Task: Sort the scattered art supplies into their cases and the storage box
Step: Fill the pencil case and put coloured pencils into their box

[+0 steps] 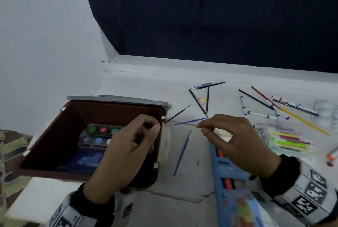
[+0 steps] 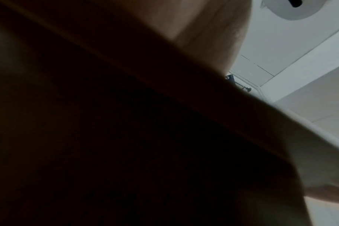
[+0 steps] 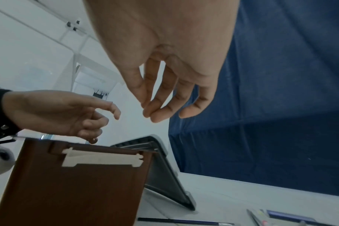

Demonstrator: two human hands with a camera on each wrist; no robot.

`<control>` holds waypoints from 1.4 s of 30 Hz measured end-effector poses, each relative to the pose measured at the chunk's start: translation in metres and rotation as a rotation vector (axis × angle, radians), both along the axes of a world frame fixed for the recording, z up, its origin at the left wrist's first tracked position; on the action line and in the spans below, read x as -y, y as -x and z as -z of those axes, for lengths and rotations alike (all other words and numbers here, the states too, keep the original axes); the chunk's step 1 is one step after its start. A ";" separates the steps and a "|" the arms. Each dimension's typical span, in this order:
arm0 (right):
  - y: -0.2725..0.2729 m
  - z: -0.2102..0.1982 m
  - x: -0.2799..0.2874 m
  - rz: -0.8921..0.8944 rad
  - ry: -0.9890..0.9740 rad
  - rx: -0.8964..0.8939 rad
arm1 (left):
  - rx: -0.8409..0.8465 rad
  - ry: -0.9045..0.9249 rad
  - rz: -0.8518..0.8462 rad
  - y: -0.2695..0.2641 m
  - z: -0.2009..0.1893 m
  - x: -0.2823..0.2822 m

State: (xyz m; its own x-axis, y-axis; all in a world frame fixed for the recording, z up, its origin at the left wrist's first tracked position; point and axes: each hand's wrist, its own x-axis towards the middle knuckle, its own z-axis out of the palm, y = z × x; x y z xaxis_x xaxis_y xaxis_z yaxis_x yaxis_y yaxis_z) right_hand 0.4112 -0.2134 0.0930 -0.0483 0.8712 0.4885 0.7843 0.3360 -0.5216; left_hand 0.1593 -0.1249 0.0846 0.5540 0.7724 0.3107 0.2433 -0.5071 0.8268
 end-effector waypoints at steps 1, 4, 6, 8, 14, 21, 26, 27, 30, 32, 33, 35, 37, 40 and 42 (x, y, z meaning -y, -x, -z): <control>-0.014 -0.002 0.004 0.005 0.026 0.002 | 0.016 0.003 -0.020 -0.011 -0.001 0.005; -0.058 -0.008 0.011 0.018 0.098 0.032 | 0.056 0.039 -0.070 -0.046 -0.003 0.020; -0.089 -0.013 0.010 0.021 0.136 0.057 | 0.064 0.073 -0.078 -0.069 0.000 0.028; -0.120 -0.017 0.002 0.021 0.185 0.106 | 0.061 0.100 -0.090 -0.090 0.004 0.032; -0.200 -0.018 -0.068 -0.004 0.372 0.423 | -0.001 0.316 -0.086 -0.148 0.024 0.022; -0.243 0.028 -0.183 -0.062 0.509 0.716 | -0.146 0.535 -0.068 -0.182 0.065 -0.003; -0.256 0.060 -0.244 -0.109 0.522 0.805 | -0.259 0.501 -0.108 -0.193 0.070 -0.003; -0.258 0.067 -0.253 -0.109 0.532 0.808 | -0.260 0.506 -0.119 -0.194 0.071 -0.003; -0.261 0.082 -0.269 -0.091 0.544 0.874 | -0.250 0.529 -0.153 -0.196 0.078 -0.003; -0.261 0.088 -0.274 -0.061 0.526 0.915 | -0.222 0.566 -0.158 -0.194 0.081 -0.002; -0.261 0.089 -0.275 -0.047 0.516 0.933 | -0.216 0.584 -0.159 -0.194 0.080 -0.002; -0.260 0.088 -0.275 -0.034 0.494 0.960 | -0.190 0.602 -0.167 -0.193 0.080 -0.003; -0.259 0.083 -0.271 -0.022 0.483 0.966 | -0.136 0.622 -0.179 -0.196 0.077 -0.004; -0.259 0.068 -0.255 0.006 0.441 0.957 | -0.056 0.650 -0.183 -0.202 0.067 -0.004; -0.259 0.052 -0.237 0.044 0.387 0.946 | -0.032 0.608 -0.153 -0.205 0.060 -0.006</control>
State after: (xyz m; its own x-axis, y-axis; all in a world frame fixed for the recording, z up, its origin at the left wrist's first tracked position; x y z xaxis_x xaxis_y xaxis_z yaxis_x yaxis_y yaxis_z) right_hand 0.6697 0.0239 0.0412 -0.2326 0.9714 -0.0483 0.9384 0.2372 0.2513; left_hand 0.3646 -0.1192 0.0242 0.4245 0.8773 -0.2240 0.3056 0.0941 0.9475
